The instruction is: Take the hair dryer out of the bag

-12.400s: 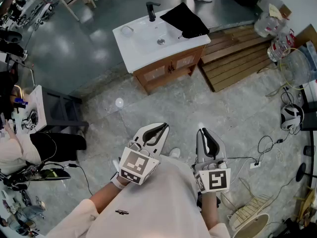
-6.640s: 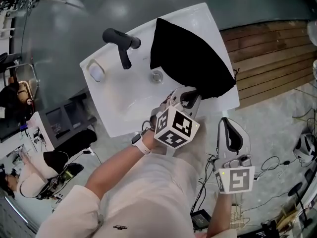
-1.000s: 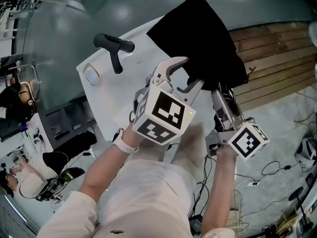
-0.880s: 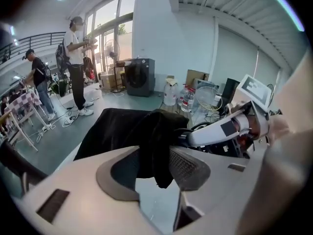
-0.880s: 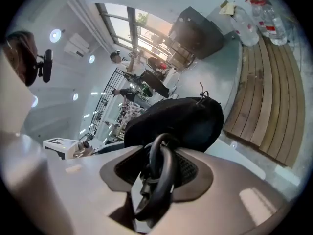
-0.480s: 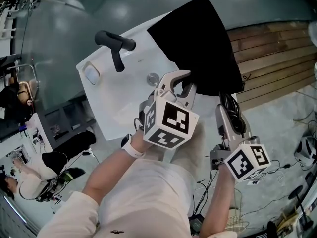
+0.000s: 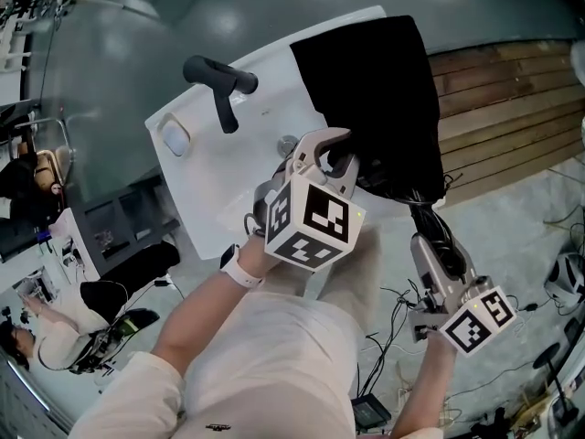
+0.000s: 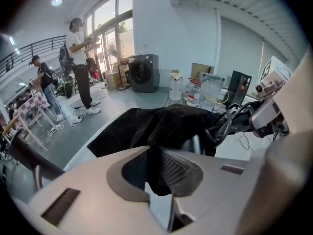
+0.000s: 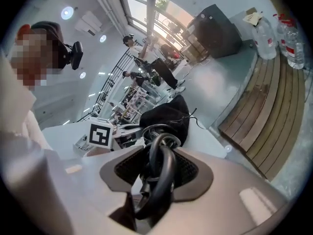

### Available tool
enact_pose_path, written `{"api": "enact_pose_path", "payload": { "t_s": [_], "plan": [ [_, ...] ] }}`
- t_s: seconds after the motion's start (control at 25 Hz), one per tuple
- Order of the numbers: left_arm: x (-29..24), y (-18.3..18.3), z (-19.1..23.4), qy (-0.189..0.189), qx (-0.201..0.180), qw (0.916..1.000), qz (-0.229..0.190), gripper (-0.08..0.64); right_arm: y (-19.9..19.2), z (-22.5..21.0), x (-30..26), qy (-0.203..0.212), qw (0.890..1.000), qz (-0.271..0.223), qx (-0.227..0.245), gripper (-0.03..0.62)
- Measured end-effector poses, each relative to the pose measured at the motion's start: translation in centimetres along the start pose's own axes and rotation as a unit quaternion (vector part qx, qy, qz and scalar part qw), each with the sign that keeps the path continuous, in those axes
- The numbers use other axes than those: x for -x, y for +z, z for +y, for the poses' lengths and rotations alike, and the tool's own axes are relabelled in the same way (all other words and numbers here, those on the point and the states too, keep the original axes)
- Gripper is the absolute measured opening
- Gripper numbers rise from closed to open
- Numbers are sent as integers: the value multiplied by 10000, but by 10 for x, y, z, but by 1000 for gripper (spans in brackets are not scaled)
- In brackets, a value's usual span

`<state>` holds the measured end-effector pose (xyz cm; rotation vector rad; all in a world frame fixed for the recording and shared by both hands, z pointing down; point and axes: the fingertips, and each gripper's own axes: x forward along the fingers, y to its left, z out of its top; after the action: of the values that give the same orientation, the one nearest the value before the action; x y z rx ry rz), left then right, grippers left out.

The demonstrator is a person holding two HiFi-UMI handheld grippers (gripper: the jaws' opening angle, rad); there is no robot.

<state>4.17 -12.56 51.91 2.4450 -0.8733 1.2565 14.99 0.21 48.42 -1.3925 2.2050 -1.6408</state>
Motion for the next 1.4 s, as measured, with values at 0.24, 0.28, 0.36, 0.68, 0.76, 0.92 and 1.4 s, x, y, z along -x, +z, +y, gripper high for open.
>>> {"api": "enact_pose_path", "payload": {
  "t_s": [0.24,0.28,0.36,0.68,0.76,0.92,1.4],
  "plan": [
    [1,-5,5,-271,125,9996,3,44,-13,7,9,431,9977,487,205,173],
    [1,-5,5,-288,159,9995,1,44,-17,9,10,465,9968,598,268,173],
    [1,-5,4,-342,233,9991,2,44,-23,13,13,532,9946,799,387,173],
    [4,-8,-1,-560,711,9959,74,44,-48,36,33,657,9886,1204,614,173],
    [5,-13,-3,-577,722,9955,207,44,-53,42,40,653,9883,1233,611,173],
    [10,-18,-10,-770,861,9928,300,57,-57,53,51,583,9889,1224,611,173],
    [75,-23,-16,-993,1349,9857,176,150,-45,91,79,324,9940,814,661,173]
  ]
}}
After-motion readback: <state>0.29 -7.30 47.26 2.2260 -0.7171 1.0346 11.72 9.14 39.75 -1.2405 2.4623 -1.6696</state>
